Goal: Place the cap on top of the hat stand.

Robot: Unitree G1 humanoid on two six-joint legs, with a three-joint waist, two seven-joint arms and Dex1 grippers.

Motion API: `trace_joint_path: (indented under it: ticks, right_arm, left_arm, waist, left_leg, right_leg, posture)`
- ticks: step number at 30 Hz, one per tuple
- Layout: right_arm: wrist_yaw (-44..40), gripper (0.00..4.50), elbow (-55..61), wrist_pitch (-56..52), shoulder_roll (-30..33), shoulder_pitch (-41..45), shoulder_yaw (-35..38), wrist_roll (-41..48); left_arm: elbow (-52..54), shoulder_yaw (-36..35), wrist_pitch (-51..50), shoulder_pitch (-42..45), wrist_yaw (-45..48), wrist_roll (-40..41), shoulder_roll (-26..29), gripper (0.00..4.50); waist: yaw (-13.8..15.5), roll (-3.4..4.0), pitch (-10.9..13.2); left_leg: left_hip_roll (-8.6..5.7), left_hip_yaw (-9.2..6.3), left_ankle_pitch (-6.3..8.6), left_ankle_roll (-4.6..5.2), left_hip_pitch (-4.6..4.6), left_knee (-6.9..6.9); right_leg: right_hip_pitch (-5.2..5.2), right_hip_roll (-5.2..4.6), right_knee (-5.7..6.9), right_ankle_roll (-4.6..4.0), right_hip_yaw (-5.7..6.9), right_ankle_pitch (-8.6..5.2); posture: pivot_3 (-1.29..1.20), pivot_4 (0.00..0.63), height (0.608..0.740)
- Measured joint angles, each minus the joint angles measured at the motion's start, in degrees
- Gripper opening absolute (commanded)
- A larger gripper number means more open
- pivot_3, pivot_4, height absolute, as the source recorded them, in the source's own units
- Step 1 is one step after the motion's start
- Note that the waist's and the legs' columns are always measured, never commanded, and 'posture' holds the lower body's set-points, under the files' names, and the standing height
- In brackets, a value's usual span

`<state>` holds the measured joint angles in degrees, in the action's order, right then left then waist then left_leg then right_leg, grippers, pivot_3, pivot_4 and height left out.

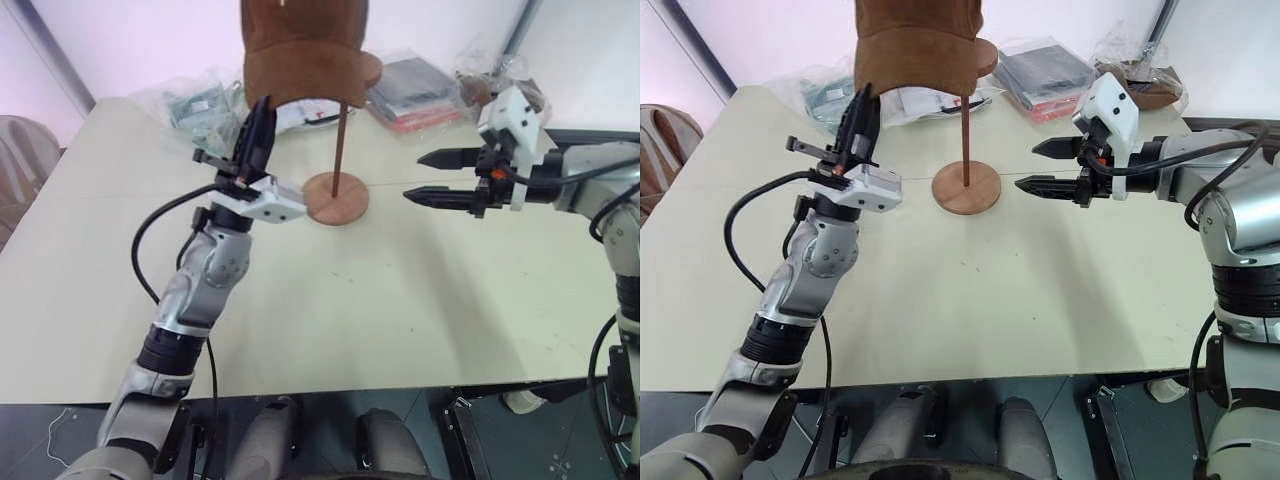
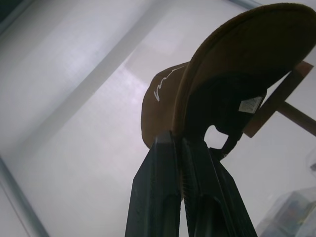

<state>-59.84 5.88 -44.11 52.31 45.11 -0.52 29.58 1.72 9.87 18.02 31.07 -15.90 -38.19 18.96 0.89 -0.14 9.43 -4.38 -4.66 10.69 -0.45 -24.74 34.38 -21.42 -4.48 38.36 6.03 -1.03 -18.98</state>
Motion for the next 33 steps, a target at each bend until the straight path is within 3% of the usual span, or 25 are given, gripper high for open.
trace_joint_path:
  ticks: [14, 33]
  right_arm:
    - [0.98, 3.35, 0.85, -0.55, 0.22, -1.21, 1.59, 0.14]
    - [1.06, 3.35, 1.67, -1.78, 0.55, -0.84, 1.57, 0.2]
  left_arm:
    - [-8.41, 3.01, 4.72, 5.26, -3.95, -3.47, -3.76, 0.03]
    - [-15.28, 9.13, 8.46, -4.16, -9.77, -7.54, -4.31, 0.03]
  waist:
    - [-0.1, -0.02, 0.01]
    - [0.06, -0.01, 0.01]
  left_leg:
    - [-0.01, 0.0, 0.0, 0.01, -0.01, 0.05]
    - [-0.01, -0.09, 0.1, 0.16, -0.33, 0.6]
  right_leg:
    - [-0.01, 0.02, 0.03, 0.04, -0.01, 0.02]
    - [-0.06, 0.01, 0.12, 0.11, 0.03, 0.05]
  posture:
    - [0.0, 0.15, 0.74]
    - [0.0, 0.15, 0.74]
